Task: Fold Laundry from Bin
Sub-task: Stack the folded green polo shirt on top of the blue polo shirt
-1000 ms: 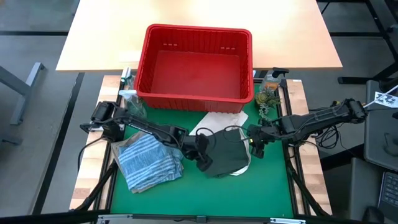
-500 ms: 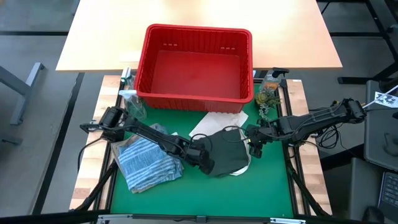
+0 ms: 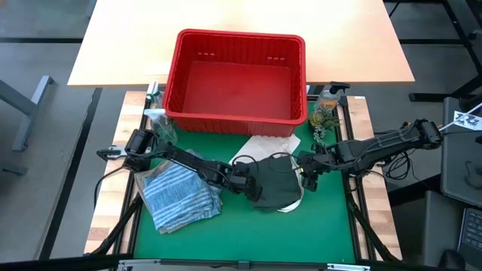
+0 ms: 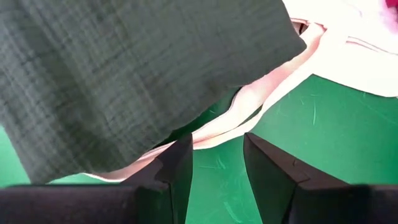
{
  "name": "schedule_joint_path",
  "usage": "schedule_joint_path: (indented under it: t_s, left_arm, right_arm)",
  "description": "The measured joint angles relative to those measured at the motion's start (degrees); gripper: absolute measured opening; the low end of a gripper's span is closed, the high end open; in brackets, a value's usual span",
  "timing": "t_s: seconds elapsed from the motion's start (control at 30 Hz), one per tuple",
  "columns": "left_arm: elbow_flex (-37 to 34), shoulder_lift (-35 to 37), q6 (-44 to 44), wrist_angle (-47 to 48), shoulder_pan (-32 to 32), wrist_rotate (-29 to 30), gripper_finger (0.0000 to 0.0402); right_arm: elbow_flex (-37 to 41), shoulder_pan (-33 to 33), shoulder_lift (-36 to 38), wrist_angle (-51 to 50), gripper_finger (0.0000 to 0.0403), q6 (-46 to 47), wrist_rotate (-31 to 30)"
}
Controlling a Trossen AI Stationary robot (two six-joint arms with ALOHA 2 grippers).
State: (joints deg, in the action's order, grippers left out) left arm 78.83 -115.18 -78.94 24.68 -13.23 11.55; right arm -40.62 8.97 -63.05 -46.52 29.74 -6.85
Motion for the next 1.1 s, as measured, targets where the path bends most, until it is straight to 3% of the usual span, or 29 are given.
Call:
schedule_joint_path:
  t_s: [0.23,0.5,0.63,0.87,1.1]
  left_arm:
    - [0.0,-3.7,-4.8,-2.1,-0.3,-0.3,0.0208]
    - [0.1,-5.4,-3.4,-5.9,-0.3,0.0,0.02]
    - [0.1,-5.4,-0.9,-6.0,-0.3,-0.1,0.0154]
    - [0.1,-5.3,0.0,-6.5,-0.2,-1.2,0.0025]
    - [-0.1,-1.6,2.8,-4.7,-0.1,-2.0,0.0016]
  right_arm:
    - [0.0,0.0,0.0,-0.1,0.0143,0.0,0.0]
    - [0.0,0.0,0.0,0.0,0.0143,0.0,0.5]
    - [0.0,0.0,0.0,0.0,0.0143,0.0,0.5]
    - [0.0,0.0,0.0,0.0,0.0143,0.0,0.5]
    - [0.0,0.0,0.0,0.0,0.0143,0.0,1.6]
